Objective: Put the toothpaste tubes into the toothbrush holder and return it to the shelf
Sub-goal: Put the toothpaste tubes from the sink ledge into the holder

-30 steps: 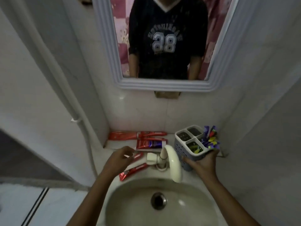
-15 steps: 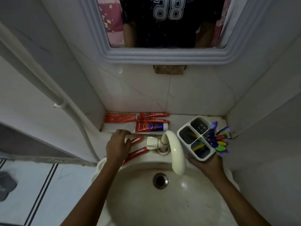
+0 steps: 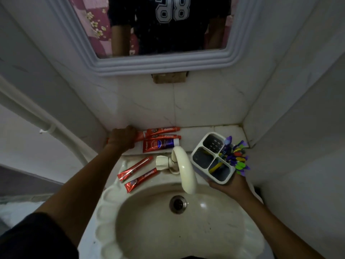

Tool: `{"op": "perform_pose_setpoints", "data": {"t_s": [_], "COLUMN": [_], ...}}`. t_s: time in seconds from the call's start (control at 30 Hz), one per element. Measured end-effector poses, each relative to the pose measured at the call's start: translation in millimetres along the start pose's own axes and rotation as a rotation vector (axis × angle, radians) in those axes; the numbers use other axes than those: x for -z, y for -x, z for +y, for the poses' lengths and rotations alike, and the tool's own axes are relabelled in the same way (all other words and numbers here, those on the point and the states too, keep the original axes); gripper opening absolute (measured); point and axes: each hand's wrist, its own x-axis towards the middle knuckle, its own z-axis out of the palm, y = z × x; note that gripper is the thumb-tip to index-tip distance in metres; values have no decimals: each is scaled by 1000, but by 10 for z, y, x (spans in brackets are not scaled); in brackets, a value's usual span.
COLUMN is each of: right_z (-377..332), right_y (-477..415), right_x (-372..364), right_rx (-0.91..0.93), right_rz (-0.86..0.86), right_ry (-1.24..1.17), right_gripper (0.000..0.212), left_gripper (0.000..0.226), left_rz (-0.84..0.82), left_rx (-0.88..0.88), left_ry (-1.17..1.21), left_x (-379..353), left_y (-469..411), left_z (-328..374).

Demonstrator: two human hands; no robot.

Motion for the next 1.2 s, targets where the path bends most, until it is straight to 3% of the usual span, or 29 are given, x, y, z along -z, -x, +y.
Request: {"op": "perform_pose_setpoints", "data": {"t_s": [0.1,0.17,0.27,0.37,0.53,0.7,0.87,0.97,1.07,1.13,1.2], "right_z": [77,98,1,9,-10,35,59,89,97,106,104], "right_y": [65,68,121,31,-136,-177,-190,-204,-214,-217,-217], "right_x": [20,51,108,229,376,359,346,338,320,310,298], "right_rx": [-54,-51,-98,-44,26,41,30,29,40,44,46], "right_rz": [-102,-74,-206,-192,-287,-316,-328,-328,-327,-320,-323], "right_ry": [79,41,138,1,-7,-58,-78,-79,-84,-93,-97], "right_gripper": [76,77,78,69,81,80,78,80,79,81,82], "left_gripper": [48,46,50,55,57,51,30,39,62,56,37], "left_rz": [42,148,312,486,373,276,346,400,389,323,203], "left_rx": [-25,-34,-69,-192,-523,-615,-749,-787,-638,-507,-457], "left_ry": [-91,-78,-89,-66,-72,-332,-546,-427,-187,87,289], "left_x": [213,387,714,1031,1516,1558,1474,1494,1483,1429,1373], "left_y": [73,164,337,502,622,576,517,485,455,439,412], "left_z": [32,75,188,378,1048,1604,1909,1891,1751,1687,1663]}}
